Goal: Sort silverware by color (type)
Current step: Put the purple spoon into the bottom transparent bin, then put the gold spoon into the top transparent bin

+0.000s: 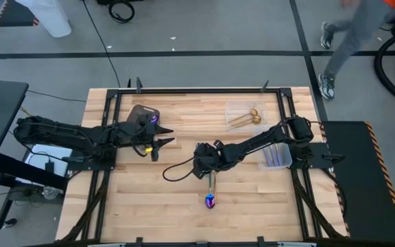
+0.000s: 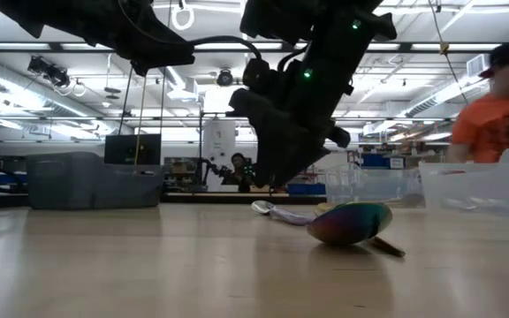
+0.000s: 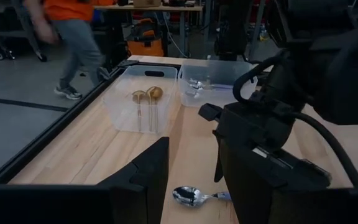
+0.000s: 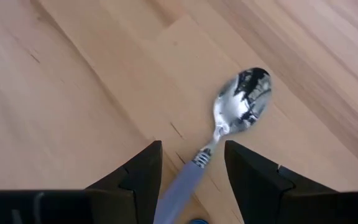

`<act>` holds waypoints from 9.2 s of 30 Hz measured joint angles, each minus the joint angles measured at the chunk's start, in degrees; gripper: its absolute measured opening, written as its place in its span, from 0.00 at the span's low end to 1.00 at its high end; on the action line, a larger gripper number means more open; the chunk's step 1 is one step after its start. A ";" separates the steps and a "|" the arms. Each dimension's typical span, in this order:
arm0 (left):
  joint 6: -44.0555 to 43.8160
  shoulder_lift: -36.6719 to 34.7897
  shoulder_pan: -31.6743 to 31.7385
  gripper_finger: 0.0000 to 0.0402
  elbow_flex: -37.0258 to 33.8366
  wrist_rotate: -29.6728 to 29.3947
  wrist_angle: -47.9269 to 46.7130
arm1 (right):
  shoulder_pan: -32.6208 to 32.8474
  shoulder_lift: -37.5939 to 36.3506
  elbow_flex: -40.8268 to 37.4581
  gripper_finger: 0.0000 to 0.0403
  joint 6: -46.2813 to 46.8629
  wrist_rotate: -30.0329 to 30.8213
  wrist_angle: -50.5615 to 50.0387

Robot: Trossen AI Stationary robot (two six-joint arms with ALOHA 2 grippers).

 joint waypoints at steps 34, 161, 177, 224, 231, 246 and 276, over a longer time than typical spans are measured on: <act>0.18 0.00 0.00 0.38 0.00 -0.02 -0.42 | 0.49 0.00 -8.52 0.46 -1.47 0.36 8.57; 0.13 0.02 -0.02 0.38 0.00 -0.62 -1.14 | 2.71 -24.15 -8.46 0.16 30.22 -0.41 -60.64; 0.12 0.02 0.00 0.38 0.00 -0.62 -1.16 | 2.71 -24.00 -8.46 0.16 29.51 -0.74 -61.89; 0.12 0.02 -0.01 0.38 0.02 -0.61 -1.14 | 8.72 -23.98 -30.40 0.16 42.57 -4.82 -51.23; 0.12 0.02 -0.02 0.38 0.02 -0.59 -1.14 | 8.70 -23.98 -31.06 0.16 42.47 -6.28 -50.07; 0.03 0.01 -0.02 0.38 0.02 -0.60 -1.14 | 8.70 -23.98 -31.06 0.27 41.92 -7.83 -49.02; -0.34 0.02 -0.01 0.38 0.02 -0.59 -1.11 | 8.70 -23.99 -14.51 0.31 29.42 -4.38 -47.75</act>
